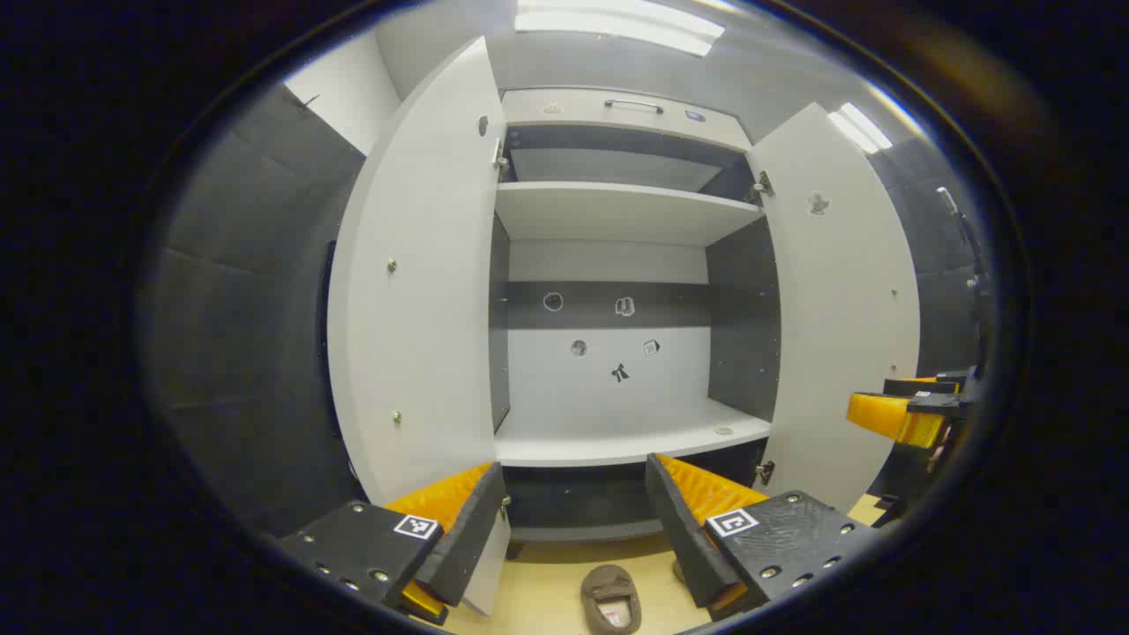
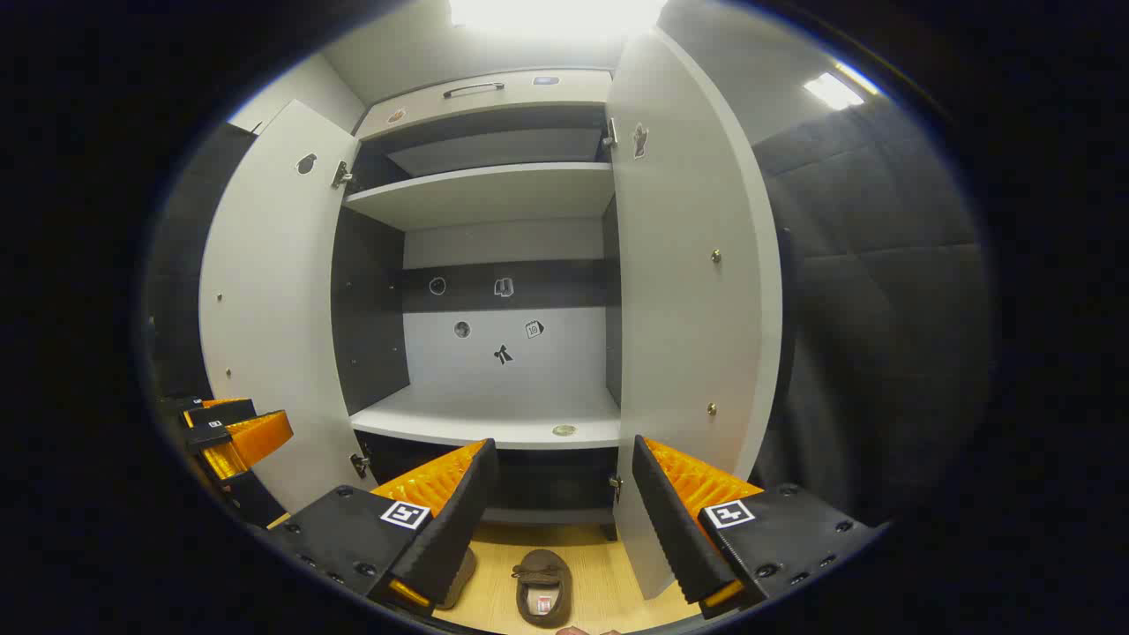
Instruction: Grab one shoe with the right hand and put it into the shoe cabinet, grab the other shoe with the left hand and put it into the shoe cabinet; then close the right door with the right hand and the left door with the left hand.
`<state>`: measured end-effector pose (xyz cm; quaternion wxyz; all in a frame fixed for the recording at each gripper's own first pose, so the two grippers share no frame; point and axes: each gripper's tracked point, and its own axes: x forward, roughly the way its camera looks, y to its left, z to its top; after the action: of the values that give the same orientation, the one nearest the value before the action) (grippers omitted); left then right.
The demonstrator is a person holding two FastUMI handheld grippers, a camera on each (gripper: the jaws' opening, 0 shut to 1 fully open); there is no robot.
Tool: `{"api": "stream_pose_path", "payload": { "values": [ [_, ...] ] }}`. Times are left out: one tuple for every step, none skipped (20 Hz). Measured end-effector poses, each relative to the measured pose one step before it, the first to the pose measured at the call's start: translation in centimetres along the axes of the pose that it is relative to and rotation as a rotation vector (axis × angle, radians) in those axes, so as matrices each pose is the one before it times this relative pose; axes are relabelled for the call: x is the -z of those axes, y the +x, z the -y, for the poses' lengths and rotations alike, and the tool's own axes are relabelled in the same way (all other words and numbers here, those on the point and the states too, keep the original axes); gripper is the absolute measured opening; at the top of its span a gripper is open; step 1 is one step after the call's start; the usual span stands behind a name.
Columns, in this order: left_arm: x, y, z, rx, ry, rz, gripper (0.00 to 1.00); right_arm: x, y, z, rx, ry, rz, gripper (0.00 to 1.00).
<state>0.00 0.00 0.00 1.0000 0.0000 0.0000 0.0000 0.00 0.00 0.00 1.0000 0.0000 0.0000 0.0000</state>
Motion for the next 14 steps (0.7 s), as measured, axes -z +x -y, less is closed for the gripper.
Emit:
{"api": "stream_pose_path", "payload": {
  "values": [
    [0.181, -0.025, -0.053, -0.00248, 0.00250, -0.00313, 0.94, 0.340, 0.078, -0.192, -0.00333, 0.00860, -0.00880, 0.95],
    [0.090, -0.036, -0.055, -0.00126, 0.00361, -0.00268, 0.94, 0.251, 0.127, -0.151, 0.00034, 0.00664, -0.00807, 0.95],
    [0.298, -0.005, -0.076, -0.00072, 0.00344, -0.00342, 0.93, 0.235, 0.125, -0.030, 0.00176, 0.00219, -0.00397, 0.97],
    [0.181, 0.007, 0.015, 0.00150, 0.00289, -0.00440, 0.94, 0.156, 0.063, -0.036, 0.00039, -0.00368, -0.00309, 0.97],
    [0.298, -0.055, -0.024, 0.00041, 0.00345, -0.00531, 0.94, 0.177, -0.025, 0.006, -0.00106, -0.00784, -0.00198, 0.97],
    [0.161, -0.146, -0.084, -0.00211, 0.00332, -0.00369, 0.94, 0.062, 0.017, -0.033, -0.00085, -0.01043, -0.00198, 0.97],
    [0.084, -0.063, -0.037, -0.00090, 0.00061, -0.00114, 0.94, 0.185, 0.089, -0.033, -0.00136, -0.00904, -0.00260, 0.97],
    [0.087, -0.089, -0.062, -0.00020, -0.00226, 0.00021, 0.94, 0.089, 0.064, -0.083, -0.00081, -0.00546, -0.00359, 0.97],
    [0.196, -0.110, -0.081, -0.00114, -0.00453, -0.00002, 0.94, 0.156, 0.070, -0.100, -0.00049, -0.00195, -0.00261, 0.97],
    [0.179, -0.128, -0.092, -0.00095, -0.00579, -0.00388, 0.94, 0.020, 0.119, -0.175, -0.00076, 0.00243, -0.00340, 0.97],
    [0.125, -0.049, -0.074, -0.00188, -0.00491, -0.00342, 0.94, 0.027, 0.072, -0.269, -0.00328, 0.00433, -0.00192, 0.97],
    [0.105, -0.106, -0.126, -0.00212, -0.00390, -0.00152, 0.94, -0.054, 0.096, -0.254, -0.00377, 0.00373, -0.00062, 0.97],
    [0.160, -0.112, -0.107, -0.00248, -0.00299, -0.00046, 0.94, -0.023, 0.092, -0.170, -0.00622, 0.00160, -0.00072, 0.97],
    [0.033, -0.129, -0.073, -0.00038, -0.00174, -0.00010, 0.94, -0.070, 0.035, -0.257, -0.00636, -0.00339, -0.00001, 0.97]
  ]
}}
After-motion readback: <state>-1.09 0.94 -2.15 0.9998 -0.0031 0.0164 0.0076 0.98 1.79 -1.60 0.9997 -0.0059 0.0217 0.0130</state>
